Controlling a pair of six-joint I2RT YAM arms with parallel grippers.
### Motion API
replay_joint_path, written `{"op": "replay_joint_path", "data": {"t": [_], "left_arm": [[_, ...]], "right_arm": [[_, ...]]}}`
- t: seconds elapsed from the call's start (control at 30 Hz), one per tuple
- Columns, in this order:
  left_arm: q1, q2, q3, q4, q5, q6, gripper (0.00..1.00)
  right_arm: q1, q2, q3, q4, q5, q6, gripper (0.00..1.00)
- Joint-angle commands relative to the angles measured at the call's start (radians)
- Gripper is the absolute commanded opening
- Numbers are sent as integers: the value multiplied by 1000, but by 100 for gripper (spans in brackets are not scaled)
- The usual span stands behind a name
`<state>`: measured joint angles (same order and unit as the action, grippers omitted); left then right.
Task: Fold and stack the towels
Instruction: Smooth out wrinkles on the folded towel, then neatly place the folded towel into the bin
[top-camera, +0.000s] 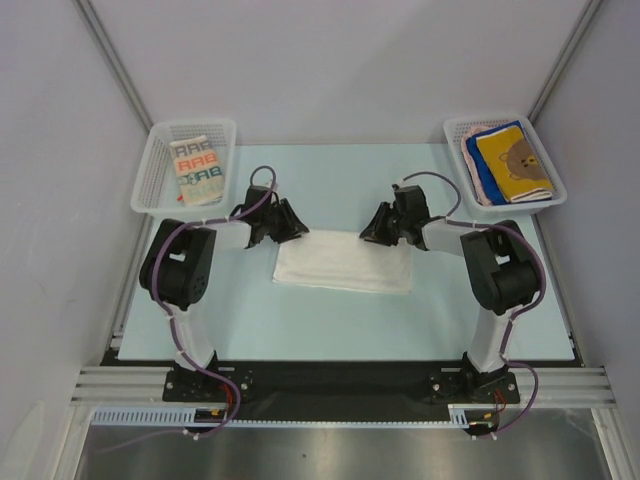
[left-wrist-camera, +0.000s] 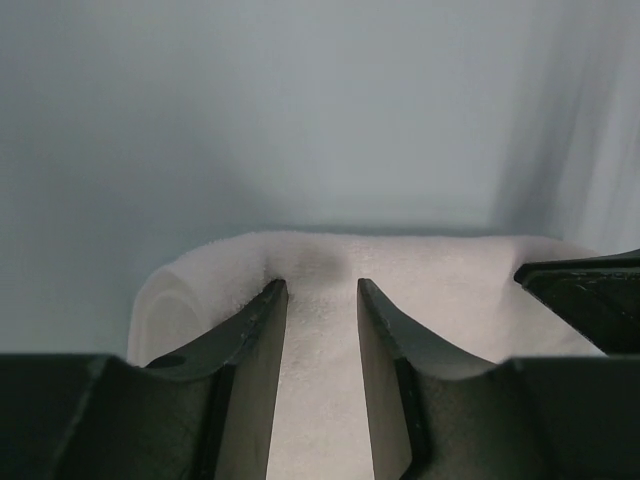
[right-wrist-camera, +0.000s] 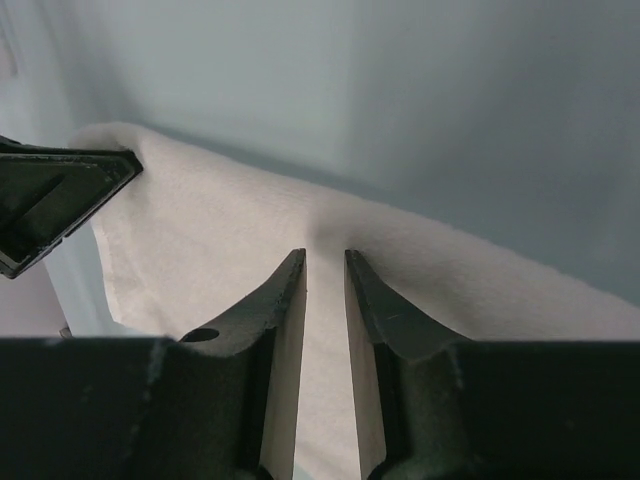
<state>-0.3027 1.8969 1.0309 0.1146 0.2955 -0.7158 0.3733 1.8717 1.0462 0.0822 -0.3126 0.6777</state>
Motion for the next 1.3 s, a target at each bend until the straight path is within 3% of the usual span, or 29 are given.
{"op": "replay_joint_path", "data": {"t": [0.0,0.27,0.47,0.6,0.83,1.0,1.27], "left_arm": [[19,11,32,27,-41,16,41],[28,16,70,-36,-122,70,41],[27,-24,112,-78,-125,84,44],[17,-105,159,-174,-137,98,46],[-27,-347,175,-403,-116,130,47],[-29,-593,38,-420,-40,160,50],[-29,-798,-109,-484,14,259,51]], "right_arm": [[-51,6,-23,73,-5,-3,27],[-240,-69,-185,94,-16,-40,26],[-244,-193,-157,-76,88,-96,29],[-246,-314,-155,-211,191,-113,38],[-234,-371,-166,-418,259,-170,48],[-179,-362,-179,-406,282,-193,66],[-134,-428,-250,-383,313,-148,72]]}}
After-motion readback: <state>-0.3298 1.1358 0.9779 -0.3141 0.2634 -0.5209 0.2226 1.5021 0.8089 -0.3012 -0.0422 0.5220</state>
